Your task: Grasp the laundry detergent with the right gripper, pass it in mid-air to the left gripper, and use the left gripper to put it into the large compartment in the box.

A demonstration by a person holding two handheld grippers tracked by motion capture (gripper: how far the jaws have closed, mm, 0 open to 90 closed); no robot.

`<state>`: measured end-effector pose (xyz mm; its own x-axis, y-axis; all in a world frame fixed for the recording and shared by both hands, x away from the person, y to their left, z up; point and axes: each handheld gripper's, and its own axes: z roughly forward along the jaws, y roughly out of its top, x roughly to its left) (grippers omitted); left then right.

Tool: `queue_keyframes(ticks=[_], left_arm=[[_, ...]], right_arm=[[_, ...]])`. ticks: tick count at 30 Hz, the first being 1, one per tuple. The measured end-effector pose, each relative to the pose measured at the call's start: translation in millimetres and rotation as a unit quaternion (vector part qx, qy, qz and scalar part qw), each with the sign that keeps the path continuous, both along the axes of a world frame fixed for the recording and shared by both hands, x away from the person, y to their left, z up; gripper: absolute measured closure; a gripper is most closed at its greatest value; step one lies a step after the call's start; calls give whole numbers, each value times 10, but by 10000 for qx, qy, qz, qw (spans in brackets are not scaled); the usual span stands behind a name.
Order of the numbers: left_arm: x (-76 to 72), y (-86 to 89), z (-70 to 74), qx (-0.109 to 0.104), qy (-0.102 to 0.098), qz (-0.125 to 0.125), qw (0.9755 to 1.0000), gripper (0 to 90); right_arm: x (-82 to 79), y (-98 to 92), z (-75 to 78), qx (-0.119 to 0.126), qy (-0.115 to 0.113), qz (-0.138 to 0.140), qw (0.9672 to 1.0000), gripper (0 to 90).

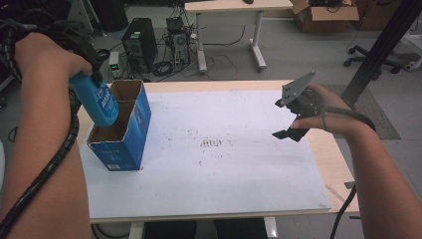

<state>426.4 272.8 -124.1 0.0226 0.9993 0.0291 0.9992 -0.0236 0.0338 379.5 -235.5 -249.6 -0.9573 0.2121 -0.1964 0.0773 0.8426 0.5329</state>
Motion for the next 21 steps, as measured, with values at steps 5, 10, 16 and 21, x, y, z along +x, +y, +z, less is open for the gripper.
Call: queue_keyframes(ticks=[5, 10, 16, 21], left_arm=[[16, 33, -164, -88, 42, 42, 9999, 386], [33, 31, -339, -92, 113, -6, 9999, 387], [47, 16, -560, -64, 171, -87, 9998, 386], [57, -9, -740, -51, 200, -123, 9997, 387]], right_arm=[[1, 12, -10, -9, 17, 8, 10000, 21], [2, 24, -31, -4, 27, -2, 10000, 21], [7, 29, -54, -23, 64, -8, 10000, 21], [14, 33, -75, -31, 99, -12, 9999, 22]])
